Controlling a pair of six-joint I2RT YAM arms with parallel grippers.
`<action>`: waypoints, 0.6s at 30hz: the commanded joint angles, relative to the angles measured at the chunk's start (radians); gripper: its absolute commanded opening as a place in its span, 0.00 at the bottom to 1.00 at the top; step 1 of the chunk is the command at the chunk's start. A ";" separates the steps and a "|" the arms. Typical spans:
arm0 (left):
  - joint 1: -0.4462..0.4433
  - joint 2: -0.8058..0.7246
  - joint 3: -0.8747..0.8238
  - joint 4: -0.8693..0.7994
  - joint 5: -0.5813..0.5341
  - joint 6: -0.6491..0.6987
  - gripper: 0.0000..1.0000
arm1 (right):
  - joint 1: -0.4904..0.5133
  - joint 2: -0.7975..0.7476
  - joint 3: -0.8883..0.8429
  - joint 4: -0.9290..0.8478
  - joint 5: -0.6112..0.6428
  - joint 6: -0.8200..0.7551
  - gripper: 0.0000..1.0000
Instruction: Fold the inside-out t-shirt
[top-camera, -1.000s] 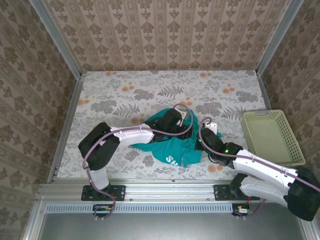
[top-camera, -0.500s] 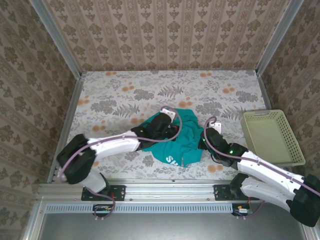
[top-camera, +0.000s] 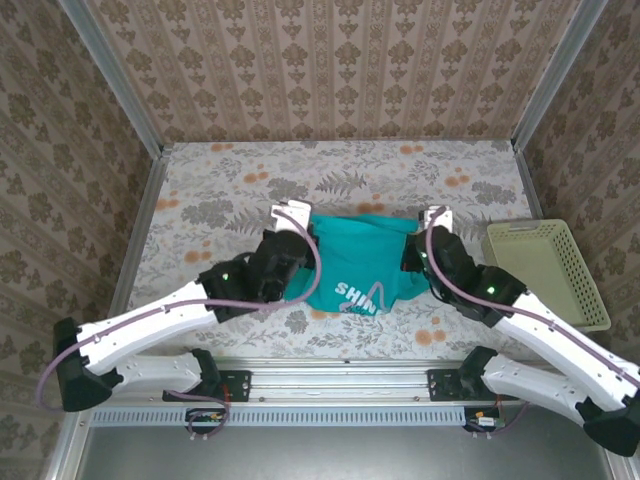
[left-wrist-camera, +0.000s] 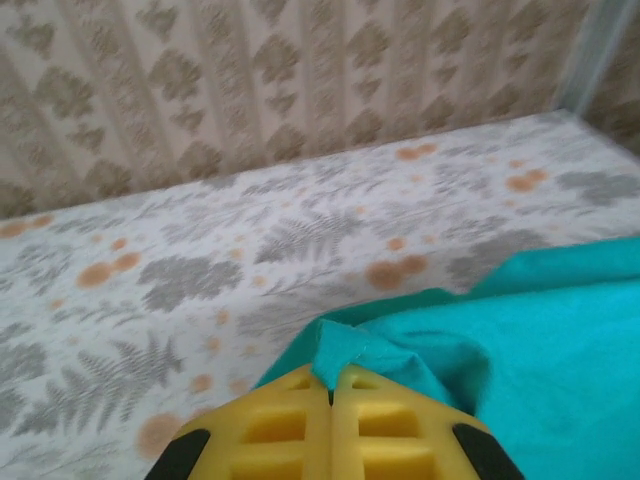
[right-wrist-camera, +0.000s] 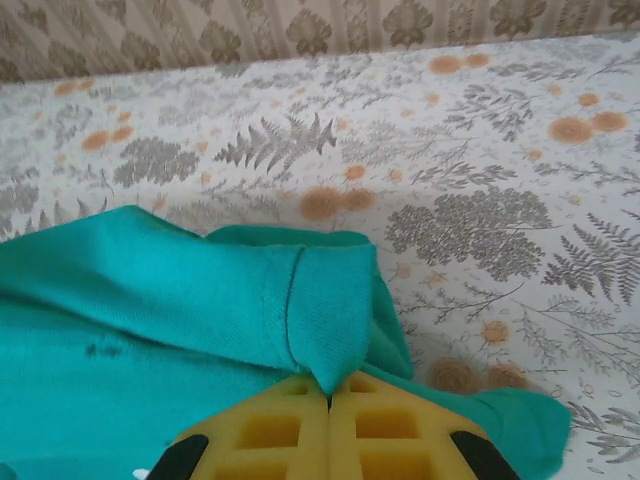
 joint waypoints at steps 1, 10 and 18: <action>0.211 0.082 -0.058 -0.152 0.209 -0.117 0.00 | 0.018 0.079 0.010 -0.013 0.019 -0.015 0.00; 0.201 0.128 -0.066 -0.148 0.299 -0.120 0.00 | 0.051 0.149 0.088 0.018 -0.015 -0.098 0.00; 0.025 0.106 -0.071 -0.111 0.133 -0.057 0.00 | 0.044 0.266 0.019 0.056 -0.016 0.021 0.00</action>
